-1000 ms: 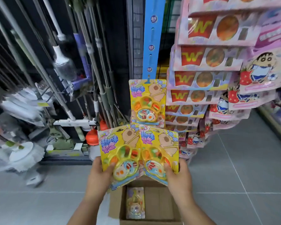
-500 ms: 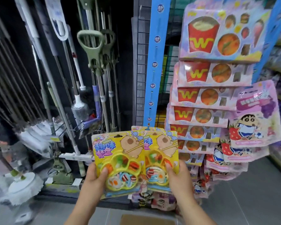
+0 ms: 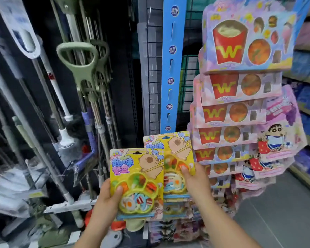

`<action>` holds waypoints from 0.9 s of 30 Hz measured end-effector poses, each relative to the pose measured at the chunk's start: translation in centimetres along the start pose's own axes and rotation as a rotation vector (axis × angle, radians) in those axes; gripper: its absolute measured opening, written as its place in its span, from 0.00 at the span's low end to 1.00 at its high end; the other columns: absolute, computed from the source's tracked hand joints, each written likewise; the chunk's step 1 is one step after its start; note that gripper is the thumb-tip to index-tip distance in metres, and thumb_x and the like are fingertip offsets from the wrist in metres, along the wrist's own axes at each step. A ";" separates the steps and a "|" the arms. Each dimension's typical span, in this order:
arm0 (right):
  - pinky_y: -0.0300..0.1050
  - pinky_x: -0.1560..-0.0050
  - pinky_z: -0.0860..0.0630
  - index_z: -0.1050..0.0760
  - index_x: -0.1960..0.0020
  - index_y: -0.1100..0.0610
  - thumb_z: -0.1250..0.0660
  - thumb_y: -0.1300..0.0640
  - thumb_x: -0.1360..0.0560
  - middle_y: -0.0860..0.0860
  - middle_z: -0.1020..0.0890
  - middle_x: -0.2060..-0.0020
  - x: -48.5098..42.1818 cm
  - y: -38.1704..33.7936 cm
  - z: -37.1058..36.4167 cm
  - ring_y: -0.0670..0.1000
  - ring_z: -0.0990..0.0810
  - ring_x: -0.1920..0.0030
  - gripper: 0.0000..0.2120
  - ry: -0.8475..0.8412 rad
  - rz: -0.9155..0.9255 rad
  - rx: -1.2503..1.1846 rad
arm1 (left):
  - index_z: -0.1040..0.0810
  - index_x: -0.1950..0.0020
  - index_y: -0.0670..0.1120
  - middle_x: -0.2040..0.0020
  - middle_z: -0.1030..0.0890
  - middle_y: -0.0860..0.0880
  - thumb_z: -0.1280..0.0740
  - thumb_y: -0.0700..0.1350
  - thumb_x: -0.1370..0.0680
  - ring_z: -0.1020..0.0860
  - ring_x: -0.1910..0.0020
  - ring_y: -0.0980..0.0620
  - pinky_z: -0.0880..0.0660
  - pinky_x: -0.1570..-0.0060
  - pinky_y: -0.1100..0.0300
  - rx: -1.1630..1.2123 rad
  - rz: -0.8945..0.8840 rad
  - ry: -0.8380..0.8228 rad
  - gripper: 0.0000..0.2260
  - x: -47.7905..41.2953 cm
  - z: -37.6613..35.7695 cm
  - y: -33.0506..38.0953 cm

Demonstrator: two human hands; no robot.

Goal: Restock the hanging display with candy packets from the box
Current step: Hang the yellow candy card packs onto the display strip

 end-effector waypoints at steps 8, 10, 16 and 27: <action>0.43 0.49 0.33 0.28 0.37 0.54 0.39 0.51 0.21 0.46 0.24 0.48 -0.4 -0.6 -0.1 0.48 0.27 0.47 0.14 0.098 -0.065 -0.079 | 0.29 0.43 0.56 0.51 0.17 0.50 0.37 0.46 0.20 0.17 0.58 0.53 0.22 0.62 0.56 -0.070 -0.008 -0.089 0.08 -2.6 0.4 0.7; 0.46 0.46 0.30 0.28 0.35 0.55 0.39 0.50 0.22 0.49 0.23 0.43 -0.6 -0.6 -0.2 0.51 0.26 0.41 0.17 0.119 -0.084 -0.054 | 0.29 0.46 0.59 0.50 0.17 0.50 0.37 0.46 0.20 0.17 0.56 0.50 0.21 0.57 0.50 -0.076 -0.014 -0.099 0.08 -3.1 0.4 0.7; 0.46 0.45 0.33 0.29 0.35 0.58 0.39 0.52 0.21 0.53 0.24 0.39 -1.1 -0.8 -0.2 0.56 0.27 0.39 0.17 0.147 -0.106 0.011 | 0.30 0.42 0.55 0.51 0.18 0.52 0.38 0.46 0.20 0.17 0.56 0.52 0.20 0.59 0.53 -0.028 0.014 -0.125 0.08 -3.8 -0.2 0.7; 0.50 0.48 0.28 0.27 0.38 0.57 0.37 0.49 0.23 0.54 0.20 0.45 -2.3 1.7 -0.5 0.57 0.24 0.46 0.17 0.148 -0.185 0.121 | 0.29 0.47 0.60 0.49 0.19 0.52 0.38 0.45 0.20 0.17 0.51 0.49 0.21 0.49 0.45 0.006 0.034 -0.109 0.08 -4.1 -1.1 0.3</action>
Point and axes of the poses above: each hand's wrist, its own x-axis away from the middle knuckle, its own z-axis out of the back of the hand, y = z × x, the point moved 6 cm from there along -x, towards the middle knuckle
